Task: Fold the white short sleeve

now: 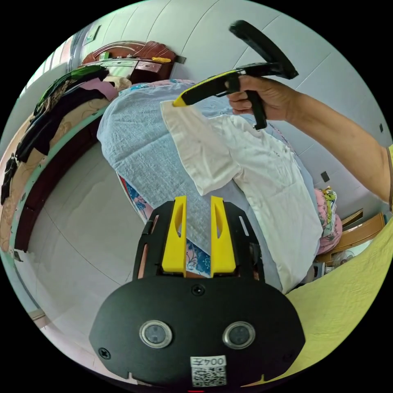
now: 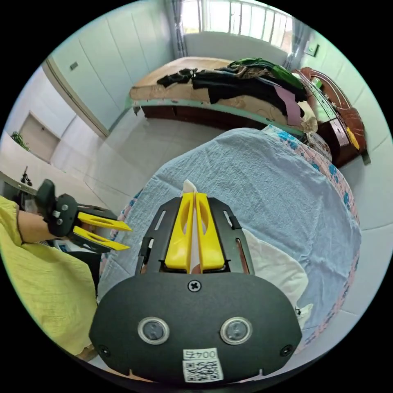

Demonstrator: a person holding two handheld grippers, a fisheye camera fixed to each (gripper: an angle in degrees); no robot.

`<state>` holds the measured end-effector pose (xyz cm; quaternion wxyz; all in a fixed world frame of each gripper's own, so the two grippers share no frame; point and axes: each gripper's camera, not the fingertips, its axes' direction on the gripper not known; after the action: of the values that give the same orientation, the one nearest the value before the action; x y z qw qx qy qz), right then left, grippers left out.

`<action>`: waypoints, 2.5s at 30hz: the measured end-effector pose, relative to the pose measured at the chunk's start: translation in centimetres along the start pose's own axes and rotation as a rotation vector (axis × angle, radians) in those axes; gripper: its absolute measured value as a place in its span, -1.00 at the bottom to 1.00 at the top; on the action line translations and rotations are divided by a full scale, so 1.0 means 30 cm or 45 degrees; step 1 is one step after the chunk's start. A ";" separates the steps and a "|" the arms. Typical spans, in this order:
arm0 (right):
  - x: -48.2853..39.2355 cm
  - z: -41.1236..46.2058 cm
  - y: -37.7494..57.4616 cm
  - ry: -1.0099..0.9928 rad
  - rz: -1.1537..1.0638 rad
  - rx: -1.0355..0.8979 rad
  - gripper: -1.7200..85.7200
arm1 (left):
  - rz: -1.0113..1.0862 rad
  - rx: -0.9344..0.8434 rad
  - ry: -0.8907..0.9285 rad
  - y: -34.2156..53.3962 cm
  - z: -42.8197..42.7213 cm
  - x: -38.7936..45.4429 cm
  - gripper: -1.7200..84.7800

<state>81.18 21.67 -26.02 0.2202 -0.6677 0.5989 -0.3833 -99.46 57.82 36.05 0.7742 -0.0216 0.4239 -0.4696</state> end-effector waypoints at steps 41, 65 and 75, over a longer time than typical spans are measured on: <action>0.215 -0.249 0.703 0.009 0.772 0.339 -0.77 | 0.057 -0.090 0.011 -0.406 0.079 0.066 -0.90; 0.105 0.212 -0.292 0.241 -0.121 -0.256 -0.91 | 0.046 -0.118 -0.085 -0.195 0.234 0.316 -0.95; 0.331 0.039 -0.288 0.113 0.397 0.061 -0.82 | -0.037 -0.096 -0.211 -0.182 0.218 0.440 -0.95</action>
<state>87.43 13.47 -17.76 0.2661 -0.5438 0.6951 -0.3877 -96.29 42.56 34.20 0.7983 -0.0956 0.3752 -0.4612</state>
